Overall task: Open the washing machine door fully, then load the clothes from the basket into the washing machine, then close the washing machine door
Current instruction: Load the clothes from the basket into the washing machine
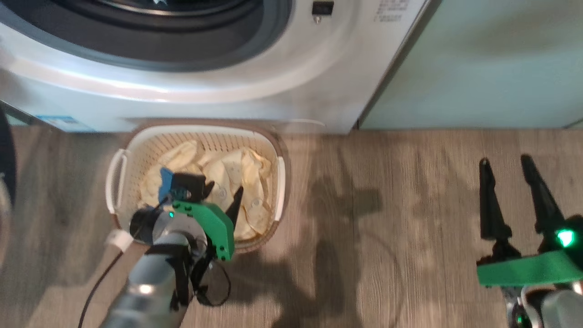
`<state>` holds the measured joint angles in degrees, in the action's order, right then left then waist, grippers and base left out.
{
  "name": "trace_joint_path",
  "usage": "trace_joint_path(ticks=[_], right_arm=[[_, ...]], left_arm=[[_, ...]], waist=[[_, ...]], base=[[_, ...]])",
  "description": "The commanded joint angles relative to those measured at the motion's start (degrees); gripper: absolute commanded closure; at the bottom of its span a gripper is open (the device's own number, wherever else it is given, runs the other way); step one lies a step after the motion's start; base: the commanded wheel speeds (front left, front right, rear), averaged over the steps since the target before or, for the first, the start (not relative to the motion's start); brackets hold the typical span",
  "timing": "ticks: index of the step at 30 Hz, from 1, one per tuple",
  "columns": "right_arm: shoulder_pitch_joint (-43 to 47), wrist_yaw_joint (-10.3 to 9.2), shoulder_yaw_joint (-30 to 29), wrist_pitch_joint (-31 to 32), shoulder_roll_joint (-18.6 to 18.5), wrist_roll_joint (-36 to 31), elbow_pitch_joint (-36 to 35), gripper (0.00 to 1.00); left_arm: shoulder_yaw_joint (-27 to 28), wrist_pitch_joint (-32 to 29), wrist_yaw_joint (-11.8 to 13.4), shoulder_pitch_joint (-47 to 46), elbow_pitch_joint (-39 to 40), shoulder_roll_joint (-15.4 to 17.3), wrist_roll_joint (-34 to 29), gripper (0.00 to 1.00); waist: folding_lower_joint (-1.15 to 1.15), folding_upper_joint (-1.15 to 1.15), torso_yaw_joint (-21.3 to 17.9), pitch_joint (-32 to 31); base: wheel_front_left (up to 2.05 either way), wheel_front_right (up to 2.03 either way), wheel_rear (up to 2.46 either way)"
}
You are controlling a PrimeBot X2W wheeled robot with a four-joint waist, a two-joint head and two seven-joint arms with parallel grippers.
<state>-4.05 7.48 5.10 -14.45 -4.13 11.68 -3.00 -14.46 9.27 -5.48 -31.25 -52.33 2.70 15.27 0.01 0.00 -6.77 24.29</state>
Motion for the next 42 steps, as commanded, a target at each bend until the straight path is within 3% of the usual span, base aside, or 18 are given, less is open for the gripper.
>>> trace_joint_path(ticks=[1, 18, 28, 39, 40, 42], right_arm=[[-1.73, 0.01, 1.13, -0.55, -0.73, 0.34, -2.21, 0.00], [-9.84, 0.01, 2.97, -0.55, 0.64, 1.99, -4.32, 0.00], [-12.05, 0.01, 4.16, -0.55, 1.07, 2.91, -4.37, 0.00], [-12.37, 0.01, 4.59, -0.55, 1.21, 3.27, -4.78, 0.00], [-12.34, 0.01, 4.56, -0.55, 1.22, 3.26, -4.83, 0.00], [-12.27, 0.01, 4.47, -0.55, 1.22, 3.23, -4.88, 0.00]], left_arm=[[1.45, 0.93, -0.30, -1.66, 0.10, 0.81, 0.45, 0.00], [1.99, 4.61, -1.43, -16.73, -14.87, 3.09, 2.79, 0.00], [2.71, 4.17, -0.93, -20.60, -19.09, 5.09, 4.12, 0.00], [3.92, 0.25, 1.36, -22.27, -21.04, 7.21, 6.17, 0.00], [3.95, 0.01, 1.38, -22.27, -21.11, 7.27, 6.31, 0.35], [3.92, 0.04, 1.65, -22.30, -21.20, 7.35, 6.46, 0.89]], waist=[[-0.01, 0.00, -1.35, 3.58], [-0.01, 0.00, -5.35, 20.72], [-0.01, 0.00, -7.54, 24.85], [-0.01, 0.00, -10.00, 27.45], [-0.01, 0.00, -10.08, 27.51], [-0.01, 0.00, -10.12, 27.56]], base=[[0.00, 0.00, 0.00], [0.00, 0.00, 0.00], [0.00, 0.00, 0.00], [0.00, 0.00, 0.00], [0.00, 0.00, 0.00], [0.00, 0.00, 0.00]])
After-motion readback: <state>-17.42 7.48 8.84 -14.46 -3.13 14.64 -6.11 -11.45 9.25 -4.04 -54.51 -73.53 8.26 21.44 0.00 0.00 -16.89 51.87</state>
